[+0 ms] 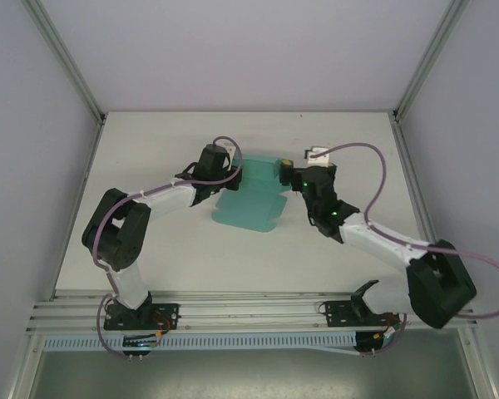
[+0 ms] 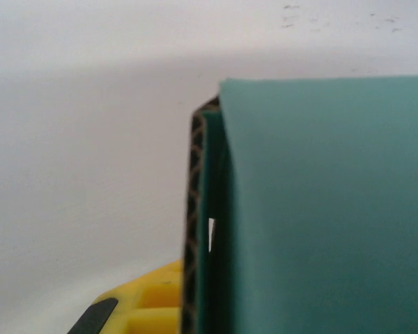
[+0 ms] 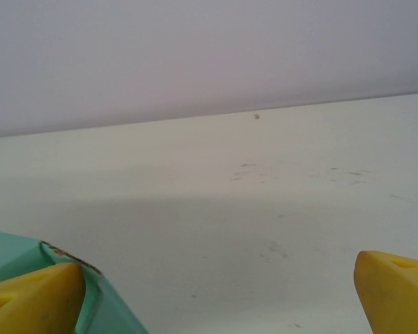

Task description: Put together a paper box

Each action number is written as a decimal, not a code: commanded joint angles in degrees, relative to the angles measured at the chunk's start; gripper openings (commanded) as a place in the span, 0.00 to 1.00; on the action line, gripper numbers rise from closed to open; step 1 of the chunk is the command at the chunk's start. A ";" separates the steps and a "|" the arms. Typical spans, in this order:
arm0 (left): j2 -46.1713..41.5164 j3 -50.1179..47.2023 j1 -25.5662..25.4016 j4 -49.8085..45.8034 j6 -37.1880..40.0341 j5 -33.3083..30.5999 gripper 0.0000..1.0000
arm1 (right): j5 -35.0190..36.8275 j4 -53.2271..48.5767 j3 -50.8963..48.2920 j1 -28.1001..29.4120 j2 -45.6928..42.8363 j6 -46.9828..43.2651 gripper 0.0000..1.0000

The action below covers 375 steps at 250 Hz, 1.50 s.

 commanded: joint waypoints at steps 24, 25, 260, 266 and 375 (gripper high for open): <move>-1.18 2.21 -0.18 -2.19 -0.27 -1.25 0.00 | -6.36 -10.79 -4.85 -4.62 -8.74 1.52 0.99; -1.18 2.30 -0.18 -2.23 -0.32 -1.33 0.00 | -6.44 -10.93 -4.87 -4.62 -8.83 1.46 0.99; 2.78 4.72 -0.18 -3.79 2.81 2.93 0.00 | -6.38 -6.01 -1.98 -5.52 0.89 -7.57 0.99; 2.85 4.67 -0.22 -3.65 2.96 3.27 0.00 | -6.70 -5.88 -1.78 -5.49 1.13 -7.90 0.99; 2.26 5.20 -0.17 -2.68 0.31 7.87 0.00 | -14.86 4.98 2.59 -3.63 13.24 -6.24 0.99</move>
